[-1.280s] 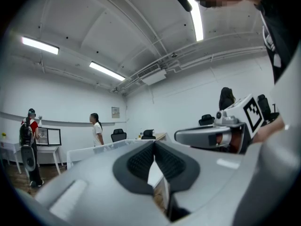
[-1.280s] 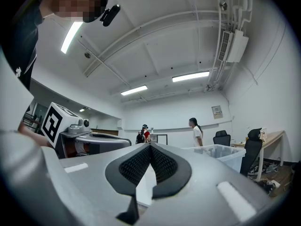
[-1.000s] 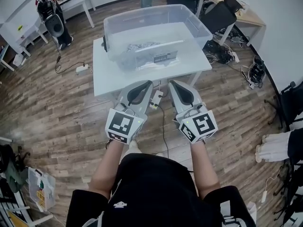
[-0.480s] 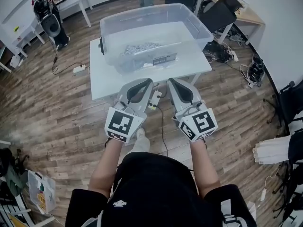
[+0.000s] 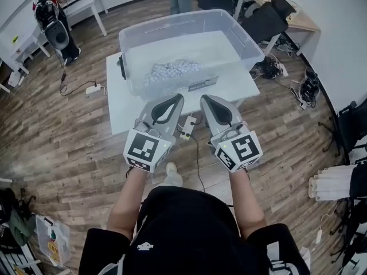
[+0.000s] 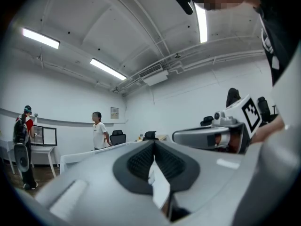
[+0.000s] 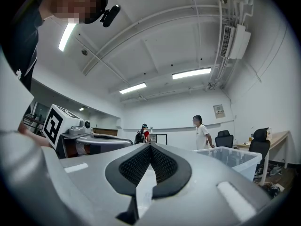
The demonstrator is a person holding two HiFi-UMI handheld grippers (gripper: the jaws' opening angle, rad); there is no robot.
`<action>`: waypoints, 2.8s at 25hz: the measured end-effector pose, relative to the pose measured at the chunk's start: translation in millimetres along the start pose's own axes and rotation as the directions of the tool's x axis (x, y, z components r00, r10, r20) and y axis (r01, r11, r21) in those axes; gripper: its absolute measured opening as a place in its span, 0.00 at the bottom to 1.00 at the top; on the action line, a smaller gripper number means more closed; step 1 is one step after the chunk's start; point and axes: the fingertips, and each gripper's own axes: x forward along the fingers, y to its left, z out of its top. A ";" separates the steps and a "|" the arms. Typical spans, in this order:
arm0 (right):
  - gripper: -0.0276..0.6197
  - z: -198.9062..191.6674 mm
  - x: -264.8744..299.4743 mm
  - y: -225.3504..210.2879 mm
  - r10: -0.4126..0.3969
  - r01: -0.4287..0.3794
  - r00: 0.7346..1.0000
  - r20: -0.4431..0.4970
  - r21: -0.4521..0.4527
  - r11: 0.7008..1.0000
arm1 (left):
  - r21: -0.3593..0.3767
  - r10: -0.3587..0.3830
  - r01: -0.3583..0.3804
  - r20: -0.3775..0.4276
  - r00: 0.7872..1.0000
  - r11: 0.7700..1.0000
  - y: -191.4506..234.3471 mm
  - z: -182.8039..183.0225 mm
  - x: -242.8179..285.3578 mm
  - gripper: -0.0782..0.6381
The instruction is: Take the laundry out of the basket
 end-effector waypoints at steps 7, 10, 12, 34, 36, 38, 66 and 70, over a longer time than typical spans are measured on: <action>0.04 -3.0 36.9 -21.5 -0.033 0.033 0.999 -0.002 -0.004 0.999 | -0.005 -0.013 0.013 0.002 1.000 1.000 36.6 -5.9 25.8 0.12; 0.04 -4.5 55.5 -26.3 -0.041 0.041 0.999 -0.009 -0.005 0.999 | -0.010 -0.015 0.015 0.005 1.000 1.000 55.8 -8.9 32.5 0.12; 0.04 -3.6 68.9 -26.9 -0.043 0.043 0.999 -0.011 -0.008 0.999 | -0.015 -0.009 0.009 0.007 1.000 1.000 70.4 -9.8 35.7 0.12; 0.04 -5.6 159.4 -35.1 -0.067 0.066 0.997 -0.037 -0.037 0.997 | -0.107 0.065 -0.064 0.002 0.998 0.992 181.7 -32.9 55.8 0.12; 0.04 -2.8 160.6 -40.4 -0.072 0.070 0.997 -0.032 -0.039 0.997 | -0.113 0.068 -0.067 0.000 0.998 0.991 185.0 -33.6 58.4 0.12; 0.04 -1.5 163.1 -46.4 -0.071 0.070 0.997 -0.023 -0.038 0.997 | -0.112 0.076 -0.076 0.000 0.997 0.991 188.2 -34.2 60.8 0.12; 0.04 -18.5 268.5 -197.1 0.145 -0.148 0.988 0.044 0.057 0.987 | -0.102 0.327 -0.335 -0.089 0.941 0.937 255.2 -61.6 192.0 0.12; 0.04 -21.4 282.1 -210.4 0.194 -0.197 0.980 0.049 0.073 0.978 | -0.075 0.364 -0.372 -0.104 0.926 0.925 260.0 -61.6 202.8 0.12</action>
